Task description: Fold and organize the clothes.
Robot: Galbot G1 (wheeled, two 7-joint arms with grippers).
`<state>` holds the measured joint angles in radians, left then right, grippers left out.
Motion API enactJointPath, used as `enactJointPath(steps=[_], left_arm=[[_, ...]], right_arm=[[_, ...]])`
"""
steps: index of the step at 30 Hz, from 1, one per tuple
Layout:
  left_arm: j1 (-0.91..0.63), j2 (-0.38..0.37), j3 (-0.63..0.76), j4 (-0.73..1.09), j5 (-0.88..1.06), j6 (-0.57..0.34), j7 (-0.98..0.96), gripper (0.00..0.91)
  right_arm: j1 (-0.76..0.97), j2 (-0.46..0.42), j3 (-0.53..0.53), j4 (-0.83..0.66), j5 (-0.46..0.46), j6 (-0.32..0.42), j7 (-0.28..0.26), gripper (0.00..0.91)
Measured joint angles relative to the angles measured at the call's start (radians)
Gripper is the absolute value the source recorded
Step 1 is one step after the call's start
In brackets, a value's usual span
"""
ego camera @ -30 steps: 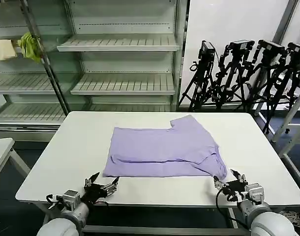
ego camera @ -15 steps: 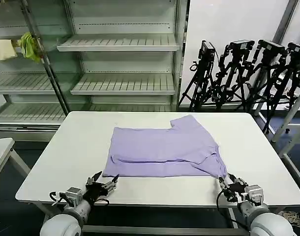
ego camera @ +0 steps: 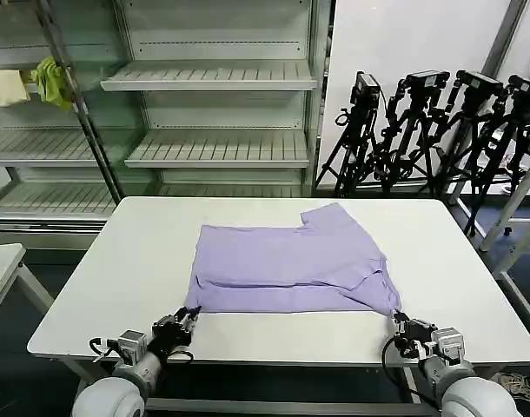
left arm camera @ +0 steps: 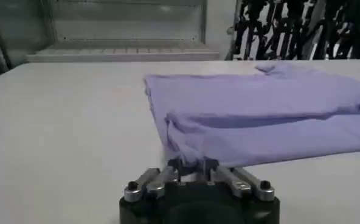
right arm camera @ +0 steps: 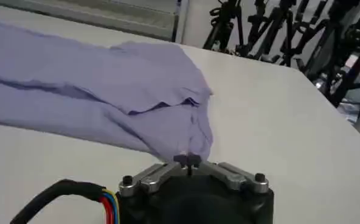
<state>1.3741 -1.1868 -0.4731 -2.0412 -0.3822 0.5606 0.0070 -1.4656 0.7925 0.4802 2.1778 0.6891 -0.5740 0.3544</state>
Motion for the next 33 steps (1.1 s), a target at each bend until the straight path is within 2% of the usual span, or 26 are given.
enactJointPath(steps=[19, 20, 22, 25, 26, 27, 28, 29, 30, 33], left_arm=[[0.052, 0.036, -0.021, -0.037, 0.004, -0.004, 0.009, 0.010], [0.054, 0.037, -0.022, -0.037, 0.004, -0.005, 0.009, 0.010], [0.055, 0.036, -0.020, -0.037, 0.005, -0.007, 0.009, 0.010], [0.052, 0.030, -0.014, -0.033, 0.010, -0.010, 0.009, 0.010], [0.052, 0.029, -0.012, -0.032, 0.012, -0.011, 0.009, 0.010], [0.051, 0.028, -0.009, -0.031, 0.014, -0.012, 0.009, 0.010], [0.051, 0.027, -0.008, -0.030, 0.014, -0.013, 0.009, 0.010], [0.051, 0.027, -0.006, -0.030, 0.015, -0.013, 0.010, 0.010], [0.051, 0.027, -0.005, -0.030, 0.015, -0.013, 0.010, 0.010], [0.051, 0.027, -0.004, -0.029, 0.016, -0.014, 0.011, 0.010]], right_arm=[[-0.057, -0.074, 0.026, 0.061, 0.030, -0.004, 0.009, 0.000], [-0.058, -0.076, 0.026, 0.061, 0.030, -0.004, 0.009, 0.212], [-0.057, -0.077, 0.023, 0.061, 0.029, -0.004, 0.009, 0.242], [-0.056, -0.077, 0.018, 0.060, 0.025, -0.004, 0.006, 0.232], [-0.055, -0.075, 0.015, 0.058, 0.023, -0.004, 0.005, 0.353], [-0.054, -0.073, 0.013, 0.056, 0.020, -0.004, 0.004, 0.584], [-0.053, -0.072, 0.012, 0.054, 0.018, -0.004, 0.003, 0.756], [-0.052, -0.070, 0.011, 0.051, 0.015, -0.004, 0.002, 0.836], [-0.050, -0.068, 0.009, 0.049, 0.013, -0.004, 0.001, 0.897], [-0.045, -0.063, 0.004, 0.041, 0.011, -0.004, -0.002, 0.907]])
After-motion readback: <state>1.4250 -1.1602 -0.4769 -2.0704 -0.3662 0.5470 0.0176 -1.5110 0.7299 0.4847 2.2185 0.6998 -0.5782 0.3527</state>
